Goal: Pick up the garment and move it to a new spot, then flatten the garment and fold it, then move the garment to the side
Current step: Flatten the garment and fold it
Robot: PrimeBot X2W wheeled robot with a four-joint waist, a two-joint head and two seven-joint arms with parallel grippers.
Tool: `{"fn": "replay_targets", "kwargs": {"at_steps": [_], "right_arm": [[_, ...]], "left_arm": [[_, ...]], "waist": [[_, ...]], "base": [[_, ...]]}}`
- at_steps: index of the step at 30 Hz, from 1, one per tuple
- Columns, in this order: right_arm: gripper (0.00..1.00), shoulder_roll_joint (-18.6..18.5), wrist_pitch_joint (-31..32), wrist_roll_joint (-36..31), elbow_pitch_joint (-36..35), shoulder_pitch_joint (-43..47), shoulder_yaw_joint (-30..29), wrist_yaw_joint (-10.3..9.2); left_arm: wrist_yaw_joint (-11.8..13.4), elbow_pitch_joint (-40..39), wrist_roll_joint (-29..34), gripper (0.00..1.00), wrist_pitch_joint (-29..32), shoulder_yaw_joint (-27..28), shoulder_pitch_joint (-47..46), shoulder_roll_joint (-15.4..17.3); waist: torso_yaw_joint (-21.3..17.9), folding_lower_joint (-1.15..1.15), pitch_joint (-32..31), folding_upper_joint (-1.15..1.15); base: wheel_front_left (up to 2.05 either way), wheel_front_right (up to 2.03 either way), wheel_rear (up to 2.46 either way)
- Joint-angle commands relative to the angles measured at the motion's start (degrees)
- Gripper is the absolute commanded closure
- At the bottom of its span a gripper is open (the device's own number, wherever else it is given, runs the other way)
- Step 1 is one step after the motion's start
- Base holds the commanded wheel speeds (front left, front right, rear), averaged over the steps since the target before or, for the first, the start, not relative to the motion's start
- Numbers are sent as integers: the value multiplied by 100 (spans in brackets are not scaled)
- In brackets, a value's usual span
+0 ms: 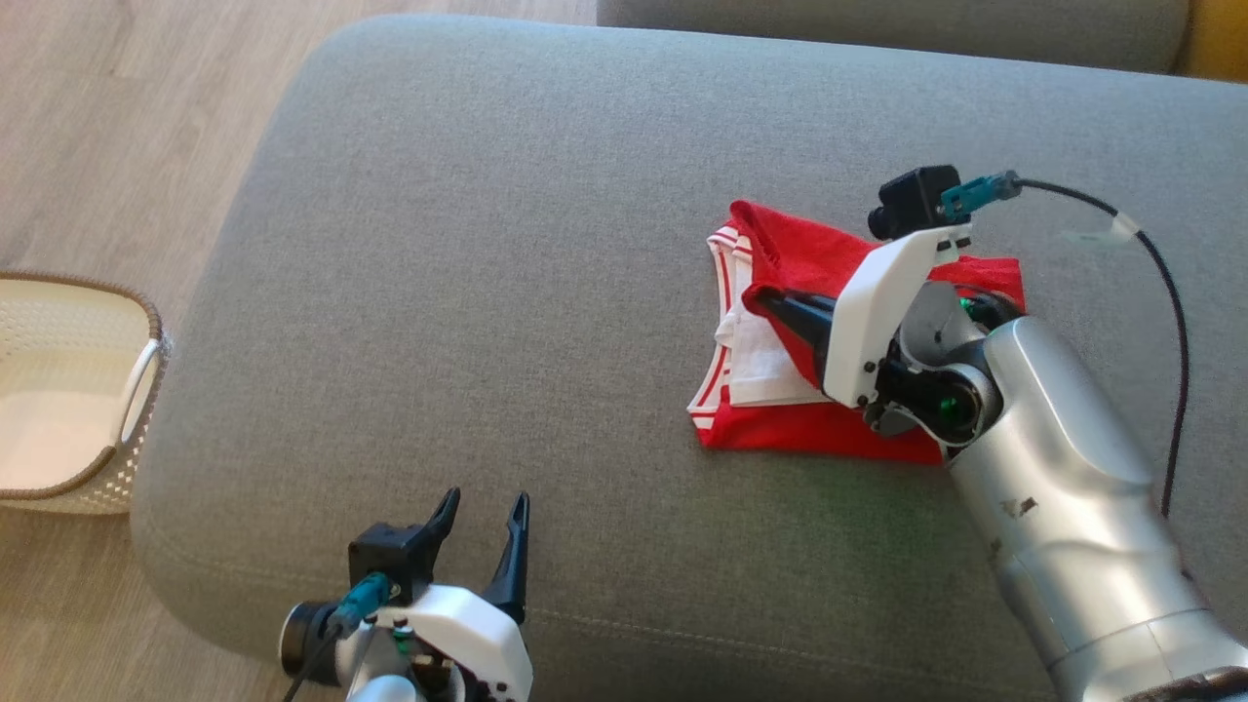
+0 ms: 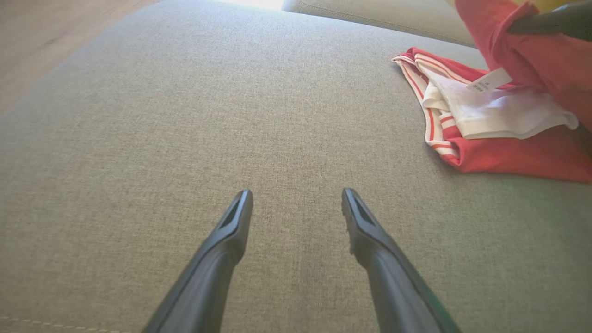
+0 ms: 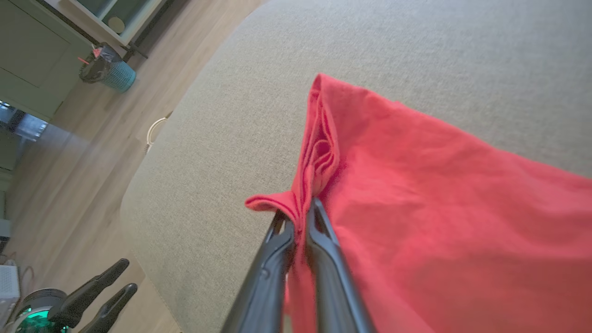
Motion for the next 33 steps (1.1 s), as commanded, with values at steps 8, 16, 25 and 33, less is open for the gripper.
{"fn": "replay_targets", "kwargs": {"at_steps": [8, 16, 25, 33], "right_arm": [[0, 112, -1087, 900, 194, -642, 319, -2], [0, -119, -2015, 622, 89, -660, 37, -2], [0, -769, -2968, -312, -863, 507, -453, -2], [0, -806, -3978, -1046, -1788, 2070, -684, -2]], "left_arm": [[-14, -48, -29, 0, -134, 204, -272, -1], [76, -132, -29, 0, -182, 300, -156, 90], [289, -631, 120, 0, -258, 645, 82, 202], [423, -1761, 790, 0, -269, 1606, 699, 57]], "waist": [[-58, 0, -22, 0], [-384, 0, -182, 0], [-964, 0, -495, 0], [-1401, 0, -774, 0]], "base": [[0, 0, 0], [0, 0, 0], [0, 0, 0], [0, 0, 0]]}}
